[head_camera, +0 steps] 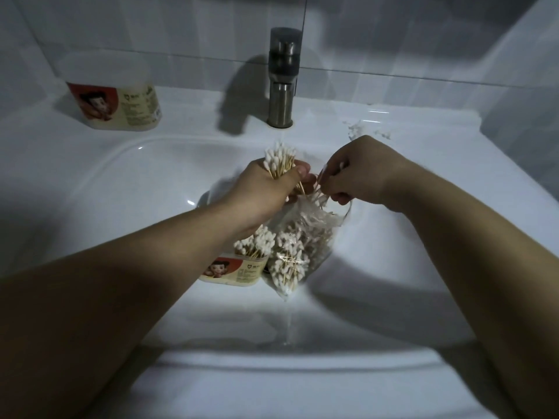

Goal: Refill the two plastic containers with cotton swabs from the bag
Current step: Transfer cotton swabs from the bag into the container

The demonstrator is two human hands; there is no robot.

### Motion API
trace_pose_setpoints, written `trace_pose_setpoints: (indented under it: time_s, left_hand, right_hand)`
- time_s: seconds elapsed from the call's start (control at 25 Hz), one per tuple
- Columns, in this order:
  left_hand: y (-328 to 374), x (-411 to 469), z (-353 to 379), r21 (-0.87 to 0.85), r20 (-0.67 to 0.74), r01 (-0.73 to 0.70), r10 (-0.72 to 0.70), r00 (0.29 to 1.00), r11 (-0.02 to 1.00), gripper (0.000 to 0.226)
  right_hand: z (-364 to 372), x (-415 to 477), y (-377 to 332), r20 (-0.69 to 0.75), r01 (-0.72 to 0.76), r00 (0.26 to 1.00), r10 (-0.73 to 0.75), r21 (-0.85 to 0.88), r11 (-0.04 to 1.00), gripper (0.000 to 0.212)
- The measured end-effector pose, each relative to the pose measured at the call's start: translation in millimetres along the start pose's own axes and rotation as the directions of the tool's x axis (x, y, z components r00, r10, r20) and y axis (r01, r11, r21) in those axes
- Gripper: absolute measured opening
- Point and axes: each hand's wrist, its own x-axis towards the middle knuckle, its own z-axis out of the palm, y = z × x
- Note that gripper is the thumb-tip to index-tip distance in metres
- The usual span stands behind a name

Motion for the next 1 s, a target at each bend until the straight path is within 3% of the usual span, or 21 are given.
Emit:
trace_pose_setpoints:
  time_s: [0.28,0.48,0.72,1.0]
  left_hand:
    - [15,-2,2,-0.258,-0.136,-0.078,0.044,0.990,0.963,0.015]
    - [12,1,-2,-0.106,-0.099,-0.061,0.050,0.994,0.993,0.015]
    - [11,-8,-4,0.211,0.207,-0.100,0.056,0.977,0.972,0.011]
    - [10,-8,-7,0.309,0.248,-0.138,0.061,0.967,0.941,0.013]
  right_hand:
    - [-8,0,3,0.061,-0.003,0.998,0.004,-0.010,1.000,0.022]
    - [-11,1,2,0.014,0.091,0.996,-0.093,0.118,0.989,0.018]
    - [-10,1,0,0.050,0.113,0.988,-0.144,0.394,0.912,0.015]
    - [-7,3,2,0.040,0.095,0.992,-0.124,0.433,0.896,0.011]
